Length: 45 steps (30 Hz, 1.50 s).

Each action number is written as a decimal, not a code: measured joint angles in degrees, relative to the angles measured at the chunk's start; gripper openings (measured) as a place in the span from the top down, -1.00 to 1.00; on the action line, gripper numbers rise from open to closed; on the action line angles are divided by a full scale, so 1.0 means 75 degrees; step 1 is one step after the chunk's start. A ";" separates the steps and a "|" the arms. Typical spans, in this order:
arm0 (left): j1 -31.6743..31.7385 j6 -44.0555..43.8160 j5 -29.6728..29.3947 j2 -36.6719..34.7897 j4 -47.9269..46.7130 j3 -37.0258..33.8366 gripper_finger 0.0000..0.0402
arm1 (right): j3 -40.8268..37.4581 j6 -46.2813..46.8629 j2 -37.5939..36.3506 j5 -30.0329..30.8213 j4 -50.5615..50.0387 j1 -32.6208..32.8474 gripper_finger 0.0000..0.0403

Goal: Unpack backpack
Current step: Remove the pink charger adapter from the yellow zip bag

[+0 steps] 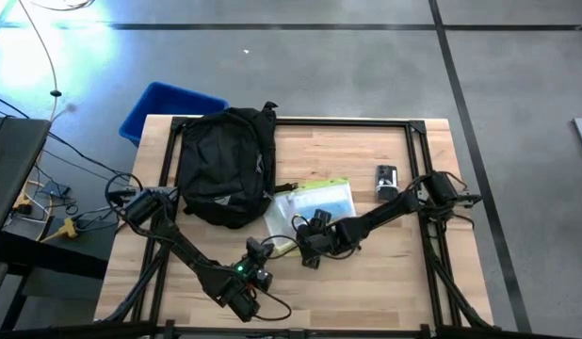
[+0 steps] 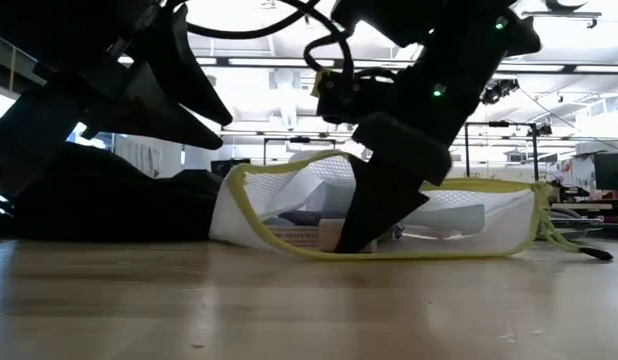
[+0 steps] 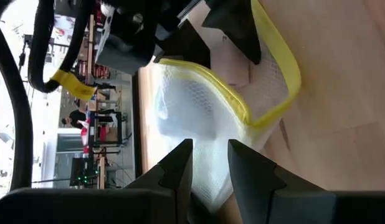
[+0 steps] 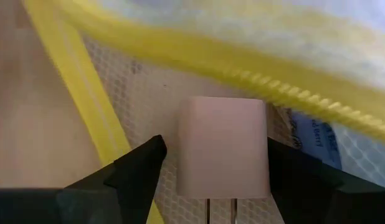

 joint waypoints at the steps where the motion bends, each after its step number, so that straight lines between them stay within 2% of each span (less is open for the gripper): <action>1: 0.0006 -0.0045 0.0001 0.0000 0.0000 0.0000 0.59 | -0.0001 -0.0025 0.0004 0.0048 0.0027 0.0047 -0.26; 10: 0.0026 -0.0170 0.0124 0.0000 0.0003 0.0000 0.59 | -0.0007 -0.0161 0.0017 0.0144 0.0167 -0.0039 -0.23; 13: 0.0026 -0.0170 0.0135 0.0000 0.0003 0.0000 0.59 | -0.0094 -0.0205 0.0020 -0.0067 0.0419 -0.0111 -0.09; 16: 0.0026 -0.0172 0.0135 0.0000 0.0004 0.0000 0.59 | -0.0130 -0.0203 0.0017 -0.0123 0.0510 -0.0119 0.15; 21: 0.0026 -0.0176 0.0135 0.0000 0.0000 0.0000 0.59 | -0.0129 -0.0210 0.0017 -0.0139 0.0512 -0.0122 0.16; 30: 0.0032 -0.0216 0.0074 0.0000 -0.0032 0.0000 0.59 | 0.0920 -0.0188 -0.0401 -0.1633 -0.0653 0.0347 0.16; 33: 0.0032 -0.0261 0.0106 0.0000 -0.0049 0.0000 0.59 | 0.1554 -0.0252 -0.0632 -0.1759 -0.1307 0.0697 0.16; 35: 0.0040 -0.0307 0.0105 0.0000 -0.0058 0.0000 0.59 | 0.2031 -0.0370 -0.0748 -0.1499 -0.2055 0.1001 0.16; 38: 0.0041 -0.0307 0.0105 0.0000 -0.0056 0.0000 0.59 | 0.2770 -0.0443 -0.1077 -0.0459 -0.3140 0.1488 0.16; 42: 0.0039 -0.0310 0.0115 0.0000 -0.0045 0.0000 0.59 | 0.3486 -0.0085 -0.1589 0.1869 -0.4720 0.1833 0.16; 45: 0.0050 -0.0311 0.0127 0.0000 -0.0038 0.0000 0.59 | 0.3546 0.1007 -0.2082 0.3419 -0.6283 0.1632 0.16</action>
